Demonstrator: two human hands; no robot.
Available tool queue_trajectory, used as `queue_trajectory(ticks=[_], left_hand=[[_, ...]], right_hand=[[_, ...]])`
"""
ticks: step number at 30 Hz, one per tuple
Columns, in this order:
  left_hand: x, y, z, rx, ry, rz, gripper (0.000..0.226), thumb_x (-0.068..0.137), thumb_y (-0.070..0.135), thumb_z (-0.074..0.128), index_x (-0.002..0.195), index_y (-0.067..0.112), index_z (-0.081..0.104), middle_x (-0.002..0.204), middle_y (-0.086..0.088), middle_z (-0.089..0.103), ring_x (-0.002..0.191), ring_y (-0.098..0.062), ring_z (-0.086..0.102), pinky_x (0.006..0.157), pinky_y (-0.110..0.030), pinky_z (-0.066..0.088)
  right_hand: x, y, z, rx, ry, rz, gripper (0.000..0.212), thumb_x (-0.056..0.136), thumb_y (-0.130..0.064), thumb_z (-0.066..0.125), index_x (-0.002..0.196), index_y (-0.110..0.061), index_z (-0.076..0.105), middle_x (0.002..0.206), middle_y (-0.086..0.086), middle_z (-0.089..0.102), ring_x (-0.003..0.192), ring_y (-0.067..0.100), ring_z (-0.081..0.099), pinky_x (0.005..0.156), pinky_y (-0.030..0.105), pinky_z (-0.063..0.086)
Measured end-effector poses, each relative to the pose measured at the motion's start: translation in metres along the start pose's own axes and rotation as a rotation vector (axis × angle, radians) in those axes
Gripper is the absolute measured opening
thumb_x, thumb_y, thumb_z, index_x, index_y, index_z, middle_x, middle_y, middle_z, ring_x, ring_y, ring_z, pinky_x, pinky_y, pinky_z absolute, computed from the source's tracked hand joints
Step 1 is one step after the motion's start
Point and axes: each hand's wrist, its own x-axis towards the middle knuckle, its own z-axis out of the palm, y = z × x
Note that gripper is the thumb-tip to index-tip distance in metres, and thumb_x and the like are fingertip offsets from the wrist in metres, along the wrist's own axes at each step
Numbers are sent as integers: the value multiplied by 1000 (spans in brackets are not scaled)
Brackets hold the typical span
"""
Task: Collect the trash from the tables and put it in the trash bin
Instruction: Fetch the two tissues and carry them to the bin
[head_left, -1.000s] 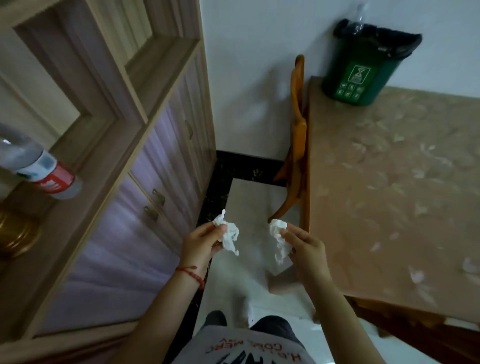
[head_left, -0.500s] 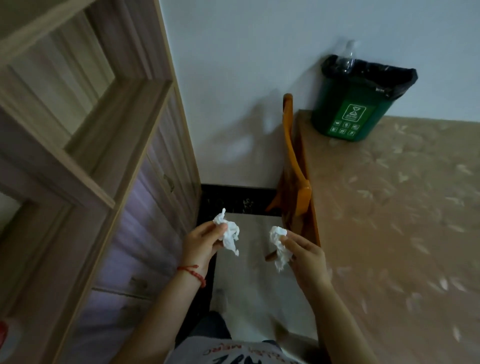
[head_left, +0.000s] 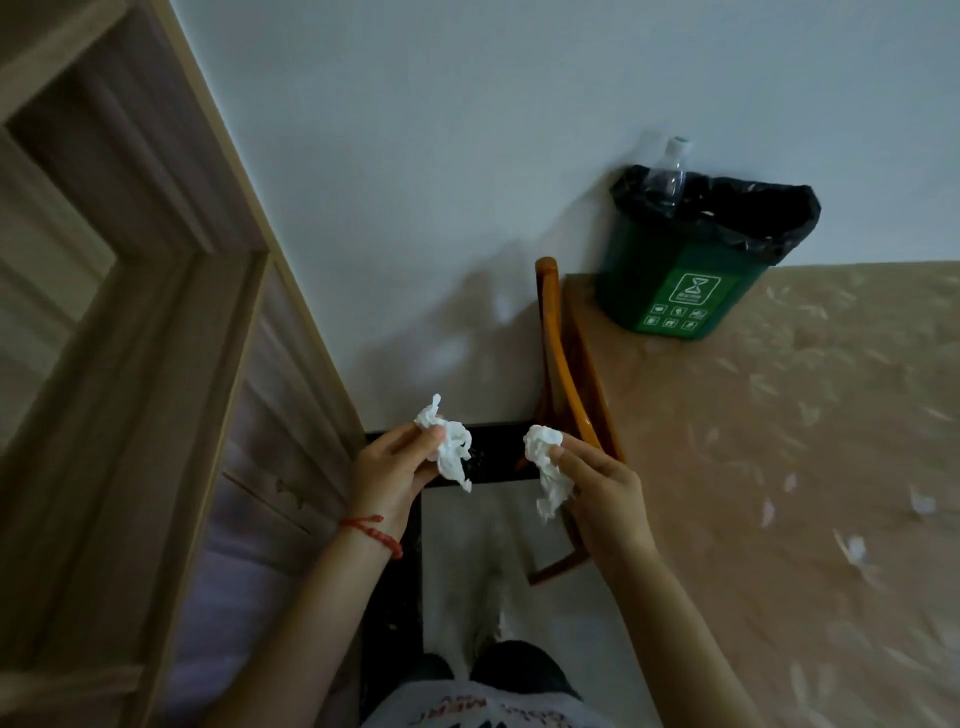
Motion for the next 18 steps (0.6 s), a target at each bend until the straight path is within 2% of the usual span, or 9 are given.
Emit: queue_trajectory(ticks=[2, 5, 7, 11, 14, 18], left_hand=[[25, 7, 15, -9, -2, -1, 10, 85, 4, 57, 84, 6, 67, 72, -4, 70, 70, -18, 66, 63, -26, 56], [58, 17, 37, -26, -10, -3, 12, 85, 3, 56, 83, 7, 67, 70, -1, 70, 69, -16, 67, 61, -23, 55], [80, 26, 53, -17, -32, -8, 10, 84, 4, 57, 85, 6, 67, 76, -7, 70, 75, -24, 67, 64, -26, 56], [112, 37, 78, -11, -42, -17, 11, 84, 5, 58, 91, 6, 67, 88, -16, 68, 83, -32, 66, 67, -33, 57], [132, 42, 101, 29, -87, -26, 12, 84, 5, 58, 92, 5, 67, 89, -15, 69, 83, -31, 67, 70, -36, 58], [157, 43, 134, 52, -183, -91, 12, 84, 4, 57, 90, 7, 67, 77, -4, 73, 73, -16, 70, 60, -25, 55]], right_hand=[[26, -12, 1, 16, 1, -25, 15, 84, -7, 61, 88, -15, 73, 88, 8, 74, 80, 21, 68, 68, 34, 56], [64, -30, 0, 45, -21, -49, 16, 84, -9, 62, 96, -9, 73, 93, 19, 70, 71, 21, 63, 58, 31, 49], [87, -42, -3, 81, -12, -43, 19, 82, -11, 64, 100, -7, 71, 94, 20, 69, 69, 21, 63, 62, 34, 48], [118, -60, -15, 103, 72, -29, 15, 84, -8, 61, 93, -11, 73, 90, 15, 73, 76, 26, 68, 71, 38, 54], [136, -70, -27, 117, 131, -34, 16, 84, -7, 61, 95, -8, 72, 86, 15, 73, 64, 22, 65, 58, 34, 50], [148, -79, -45, 209, 240, -12, 15, 84, -4, 59, 94, -7, 70, 75, 9, 73, 57, 19, 64, 47, 29, 51]])
